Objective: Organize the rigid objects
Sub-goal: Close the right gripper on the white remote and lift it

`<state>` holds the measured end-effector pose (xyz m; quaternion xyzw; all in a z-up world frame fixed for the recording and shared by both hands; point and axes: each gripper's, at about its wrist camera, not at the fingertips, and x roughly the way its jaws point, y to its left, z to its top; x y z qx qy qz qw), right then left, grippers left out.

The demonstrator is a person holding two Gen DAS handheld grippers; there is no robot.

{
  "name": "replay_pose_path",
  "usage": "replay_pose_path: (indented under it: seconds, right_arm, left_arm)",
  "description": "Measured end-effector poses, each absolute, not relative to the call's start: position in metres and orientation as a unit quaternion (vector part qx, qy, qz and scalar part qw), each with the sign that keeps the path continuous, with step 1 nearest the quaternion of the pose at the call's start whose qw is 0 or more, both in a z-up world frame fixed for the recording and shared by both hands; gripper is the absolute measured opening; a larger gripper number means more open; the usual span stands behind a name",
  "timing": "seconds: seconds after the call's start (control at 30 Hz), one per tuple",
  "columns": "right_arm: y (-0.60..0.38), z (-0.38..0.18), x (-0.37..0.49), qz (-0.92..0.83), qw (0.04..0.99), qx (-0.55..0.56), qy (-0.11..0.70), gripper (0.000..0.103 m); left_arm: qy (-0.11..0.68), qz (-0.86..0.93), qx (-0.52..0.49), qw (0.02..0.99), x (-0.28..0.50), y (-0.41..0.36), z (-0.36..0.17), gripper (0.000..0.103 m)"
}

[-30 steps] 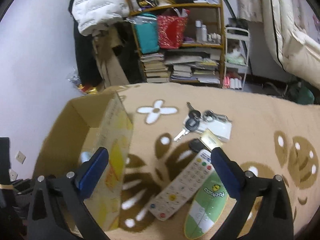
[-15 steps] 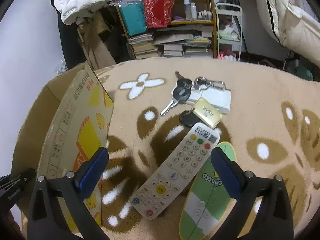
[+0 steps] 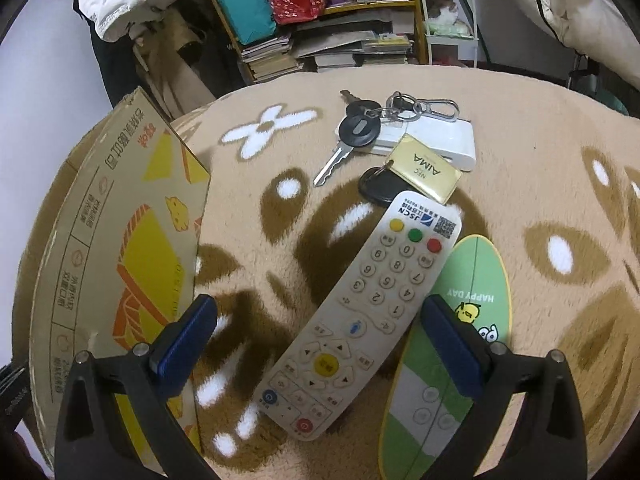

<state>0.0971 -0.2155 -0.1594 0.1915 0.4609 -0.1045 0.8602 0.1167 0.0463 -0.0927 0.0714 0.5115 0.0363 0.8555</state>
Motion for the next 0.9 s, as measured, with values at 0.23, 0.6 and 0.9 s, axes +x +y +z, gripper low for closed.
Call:
replay_pose_path:
  seconds: [0.23,0.6,0.9]
  right_arm:
    - [-0.21,-0.162,0.102,-0.114,0.86,0.164,0.469,0.084]
    - [-0.21,-0.163,0.097,-0.139,0.854,0.139,0.482,0.045]
    - [-0.209,-0.145,0.088,-0.131,0.871,0.14,0.452,0.043]
  left_arm:
    - [0.511,0.036,0.072,0.856,0.117,0.046,-0.092,0.021]
    - [0.512,0.035,0.069,0.856,0.116,0.047,-0.093,0.021]
    - [0.51,0.035,0.069,0.857,0.115,0.049,-0.092,0.021]
